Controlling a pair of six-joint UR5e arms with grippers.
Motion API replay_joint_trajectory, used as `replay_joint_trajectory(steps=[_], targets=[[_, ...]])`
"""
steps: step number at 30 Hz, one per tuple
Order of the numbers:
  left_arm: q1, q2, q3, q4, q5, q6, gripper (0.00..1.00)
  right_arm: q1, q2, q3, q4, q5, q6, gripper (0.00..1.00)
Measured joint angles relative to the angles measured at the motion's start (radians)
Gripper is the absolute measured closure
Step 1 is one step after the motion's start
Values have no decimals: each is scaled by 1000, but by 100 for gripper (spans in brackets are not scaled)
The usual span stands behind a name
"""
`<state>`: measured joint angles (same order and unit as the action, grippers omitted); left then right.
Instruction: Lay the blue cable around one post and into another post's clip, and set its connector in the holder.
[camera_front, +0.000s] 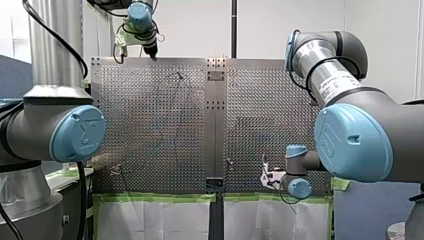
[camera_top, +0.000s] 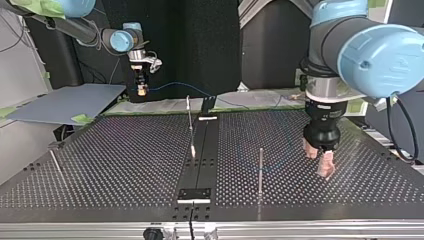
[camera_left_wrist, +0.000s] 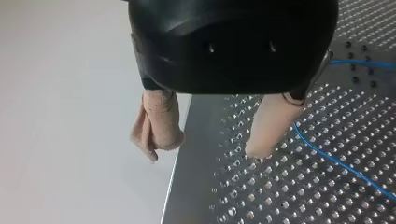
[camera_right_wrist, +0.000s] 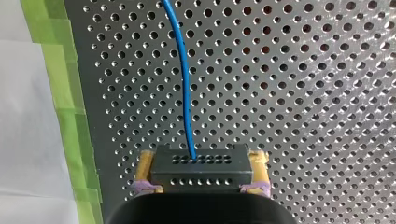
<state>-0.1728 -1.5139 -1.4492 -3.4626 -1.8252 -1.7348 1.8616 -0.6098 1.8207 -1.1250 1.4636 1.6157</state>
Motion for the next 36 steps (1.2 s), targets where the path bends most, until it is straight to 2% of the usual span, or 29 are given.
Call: replay_joint_trajectory(steps=[9, 14, 22, 36], targets=[[-8, -27, 77, -92, 77, 92, 0, -3, 0, -2, 2, 0, 2, 100], [-10, -29, 101, -135, 88, 126, 0, -4, 0, -5, 6, 0, 2, 100], [-5, -29, 140, -211, 88, 114, 0, -6, 0, -5, 10, 0, 3, 100], [-2, -44, 143, -222, 79, 87, 0, -6, 0, -5, 17, -2, 1, 100]])
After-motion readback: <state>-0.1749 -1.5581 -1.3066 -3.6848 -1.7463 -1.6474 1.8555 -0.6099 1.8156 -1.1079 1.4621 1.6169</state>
